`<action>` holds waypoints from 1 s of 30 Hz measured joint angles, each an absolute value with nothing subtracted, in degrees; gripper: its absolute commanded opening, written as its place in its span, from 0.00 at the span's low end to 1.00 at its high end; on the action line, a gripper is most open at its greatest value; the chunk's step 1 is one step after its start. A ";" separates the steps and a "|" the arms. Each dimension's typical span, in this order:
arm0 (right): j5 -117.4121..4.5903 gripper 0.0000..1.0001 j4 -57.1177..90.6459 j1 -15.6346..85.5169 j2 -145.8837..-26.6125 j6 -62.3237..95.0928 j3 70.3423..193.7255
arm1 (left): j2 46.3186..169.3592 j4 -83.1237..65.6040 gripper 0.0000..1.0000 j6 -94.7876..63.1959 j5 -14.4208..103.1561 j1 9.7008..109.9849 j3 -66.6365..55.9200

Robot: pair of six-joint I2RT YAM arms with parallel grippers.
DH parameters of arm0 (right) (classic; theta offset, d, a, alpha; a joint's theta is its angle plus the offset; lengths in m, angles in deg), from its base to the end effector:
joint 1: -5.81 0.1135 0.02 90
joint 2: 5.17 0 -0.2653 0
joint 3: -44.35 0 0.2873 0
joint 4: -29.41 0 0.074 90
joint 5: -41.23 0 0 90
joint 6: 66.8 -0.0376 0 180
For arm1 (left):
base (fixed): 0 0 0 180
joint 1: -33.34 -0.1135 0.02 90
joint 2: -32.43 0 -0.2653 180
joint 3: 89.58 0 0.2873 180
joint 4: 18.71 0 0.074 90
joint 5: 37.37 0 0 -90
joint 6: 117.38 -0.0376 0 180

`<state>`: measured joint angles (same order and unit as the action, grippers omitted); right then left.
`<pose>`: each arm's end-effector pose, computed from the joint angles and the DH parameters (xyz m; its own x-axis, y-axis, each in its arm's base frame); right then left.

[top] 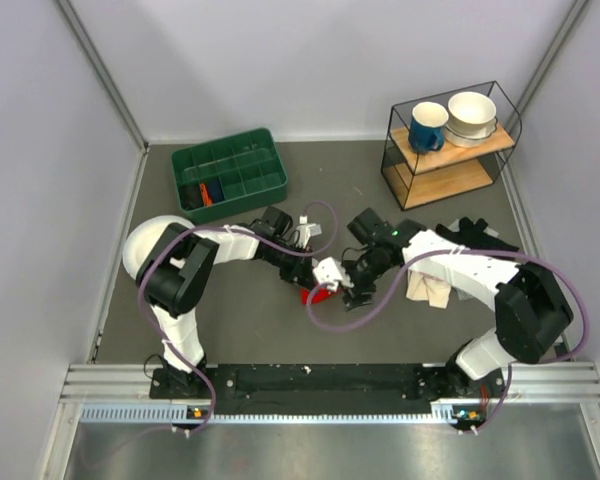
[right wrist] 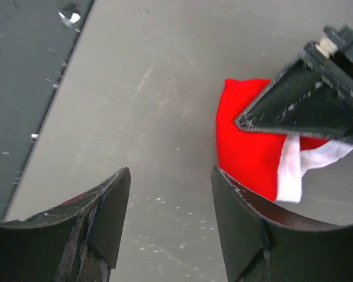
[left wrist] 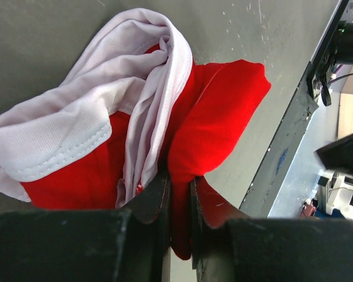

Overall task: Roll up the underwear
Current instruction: Roll the underwear to the center of the board.

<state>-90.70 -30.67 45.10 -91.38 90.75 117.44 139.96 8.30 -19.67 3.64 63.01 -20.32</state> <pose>0.2254 0.2169 0.2154 0.2906 -0.6506 -0.7016 -0.9218 -0.3871 -0.0228 0.3046 -0.2062 0.0989 -0.8625 0.3900 -0.3224 0.4877 0.4705 -0.7354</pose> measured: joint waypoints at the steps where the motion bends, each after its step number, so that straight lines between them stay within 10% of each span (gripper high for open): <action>1: -88.78 0.59 -28.31 47.40 -91.12 91.16 116.41 | 139.98 8.30 0.21 -19.45 3.77 62.99 -20.32; 10: -73.35 0.54 -13.16 54.22 -98.84 92.80 115.53 | 139.35 8.37 0.48 -17.62 4.51 62.97 -20.32; 30: -75.12 0.23 -18.72 50.85 -108.91 88.54 125.24 | 99.06 -15.98 0.56 -10.32 25.25 54.51 -49.23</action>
<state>-75.12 -18.72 50.85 -108.91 88.54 125.24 99.06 -15.98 -10.32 25.25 54.51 -49.23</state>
